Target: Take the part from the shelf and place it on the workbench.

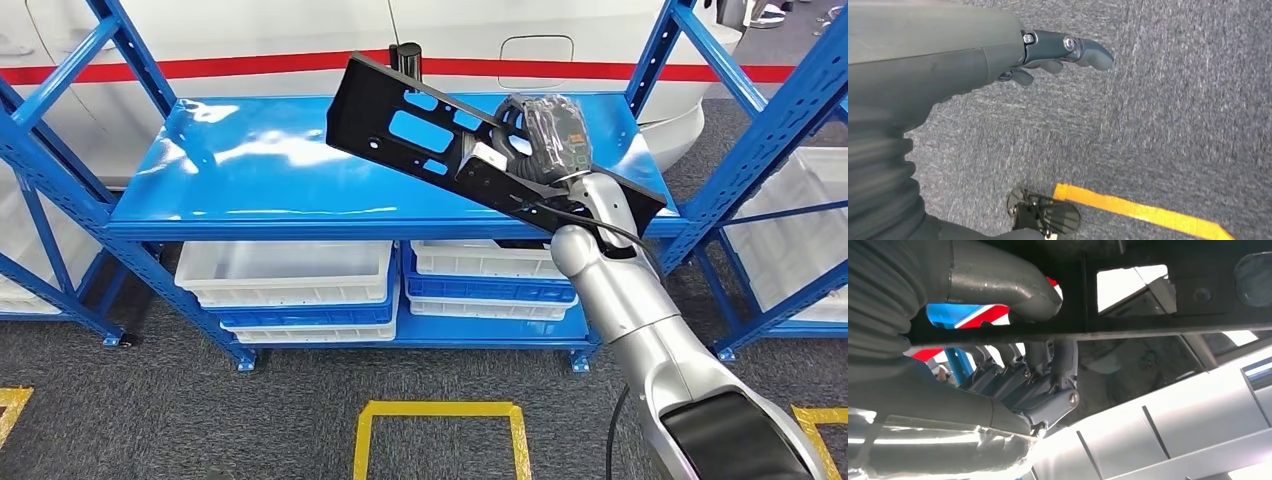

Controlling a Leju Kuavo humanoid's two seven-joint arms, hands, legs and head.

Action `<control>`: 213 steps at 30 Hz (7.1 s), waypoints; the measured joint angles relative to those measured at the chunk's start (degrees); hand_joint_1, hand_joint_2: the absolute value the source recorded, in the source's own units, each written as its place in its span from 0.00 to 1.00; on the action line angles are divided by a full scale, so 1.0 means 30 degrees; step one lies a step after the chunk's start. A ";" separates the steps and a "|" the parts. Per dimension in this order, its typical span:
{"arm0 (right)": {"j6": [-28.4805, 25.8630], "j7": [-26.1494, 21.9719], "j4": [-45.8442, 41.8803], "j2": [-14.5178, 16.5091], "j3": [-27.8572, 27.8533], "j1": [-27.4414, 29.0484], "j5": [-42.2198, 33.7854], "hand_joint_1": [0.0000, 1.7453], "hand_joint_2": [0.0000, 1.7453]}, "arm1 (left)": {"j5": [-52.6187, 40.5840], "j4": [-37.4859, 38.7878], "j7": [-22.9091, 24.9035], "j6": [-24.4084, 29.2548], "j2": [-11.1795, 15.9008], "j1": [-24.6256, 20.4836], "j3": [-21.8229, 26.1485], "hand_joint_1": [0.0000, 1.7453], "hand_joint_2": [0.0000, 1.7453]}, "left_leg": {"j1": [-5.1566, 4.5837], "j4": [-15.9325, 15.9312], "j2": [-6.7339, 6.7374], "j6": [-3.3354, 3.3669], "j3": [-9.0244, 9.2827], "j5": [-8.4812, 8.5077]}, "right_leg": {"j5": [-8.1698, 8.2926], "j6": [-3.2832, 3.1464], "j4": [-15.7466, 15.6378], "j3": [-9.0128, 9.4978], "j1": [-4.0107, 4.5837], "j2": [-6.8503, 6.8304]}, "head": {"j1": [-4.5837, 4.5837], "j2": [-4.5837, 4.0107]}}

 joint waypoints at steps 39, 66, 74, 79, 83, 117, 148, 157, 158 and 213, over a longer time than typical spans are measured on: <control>0.0166 -0.0257 0.0210 -0.0565 -0.0322 -0.0014 -0.0184 0.98 1.00 | -0.0044 0.0000 -0.0005 -0.0211 -0.0005 0.0051 -0.0051 0.00 1.00 | -0.0088 -0.0468 0.0095 0.0632 -0.2061 0.2204 | -0.3475 0.0078 0.5860 -0.1074 0.0126 -0.0015 | 0.0091 0.0000; 0.0257 -0.0038 0.0016 -0.0725 -0.0597 0.0587 0.0071 0.98 1.00 | -0.0251 0.0007 0.0058 -0.0144 -0.0011 0.0127 -0.0051 0.00 1.00 | 0.0205 0.0312 -0.0006 -0.0165 -0.0582 0.0834 | -0.1340 -0.0029 -0.0092 0.1139 0.0030 -0.0065 | -0.0070 0.0000; 0.0187 -0.0042 -0.0379 -0.1277 -0.0905 0.1284 0.0259 0.98 1.00 | -0.0443 -0.0005 0.0093 -0.0118 -0.0157 -0.0021 -0.0060 0.00 1.00 | 0.0077 -0.0218 0.0154 -0.0057 -0.2691 0.2742 | -0.2740 0.0767 0.0491 0.2413 -0.0027 0.0040 | 0.0181 0.0000; 0.0193 -0.0068 -0.0514 -0.1324 -0.0953 0.1505 0.0328 0.98 1.00 | -0.0470 0.0005 0.0116 -0.0098 -0.0104 -0.0003 -0.0057 0.00 1.00 | 0.0168 0.0611 0.0100 -0.0479 -0.3378 0.2150 | -0.2276 -0.0237 0.0379 0.1799 -0.0039 0.0003 | 0.0102 0.0000; 0.0195 -0.0117 -0.0594 -0.1319 -0.0954 0.1536 0.0360 0.98 1.00 | -0.0586 0.0007 0.0136 -0.0100 -0.0114 -0.0030 -0.0062 0.00 1.00 | 0.0216 0.5289 0.0100 -0.0699 -0.4282 -0.1178 | -0.1465 -0.0758 0.0389 0.0881 0.0204 -0.0012 | 0.0058 0.0000; 0.0198 -0.0126 -0.1279 -0.1399 -0.1419 0.2090 0.0752 0.98 1.00 | -0.0723 0.0002 0.0199 0.0117 -0.0135 -0.0095 -0.0057 0.00 1.00 | 0.0632 0.4478 0.0114 -0.0485 -0.3573 0.0563 | -0.2085 -0.0482 0.0748 0.1198 -0.0039 0.0028 | 0.0018 0.0000; 0.0226 -0.0177 -0.1311 -0.1450 -0.1761 0.2246 0.0867 0.98 1.00 | -0.0925 -0.0002 0.0195 0.0200 -0.0186 -0.0146 -0.0051 0.00 1.00 | 0.0472 0.2825 0.0100 -0.0674 -0.1968 -0.0525 | -0.1570 -0.0778 0.1204 0.0245 -0.0044 0.0231 | -0.0017 0.0000; -0.0149 0.0124 -0.1645 -0.1479 -0.2052 0.2286 0.1211 0.98 1.00 | -0.1002 -0.0007 0.0184 0.0220 -0.0208 -0.0168 -0.0044 0.00 1.00 | 0.0192 0.0400 0.0106 -0.0671 -0.0623 0.0075 | -0.1217 -0.0437 0.0991 0.0208 0.0041 0.0193 | 0.0012 0.0000; -0.0175 0.0164 -0.1676 -0.1479 -0.2093 0.2301 0.1195 0.98 1.00 | -0.1004 -0.0007 0.0184 0.0222 -0.0208 -0.0166 -0.0044 0.00 1.00 | 0.0184 0.0399 0.0107 -0.0667 -0.0641 0.0098 | -0.1178 -0.0411 0.0961 0.0208 0.0036 0.0190 | 0.0010 0.0000; 0.0510 0.0238 -0.2646 -0.1421 -0.2847 0.2788 0.1094 0.98 1.00 | -0.1078 -0.0016 0.0229 0.0388 -0.0269 -0.0108 0.0056 0.00 1.00 | -0.0215 0.0539 0.2601 0.0201 -0.1377 0.0580 | -0.1536 0.0264 0.0759 0.0441 -0.0317 -0.0668 | 0.0298 0.0000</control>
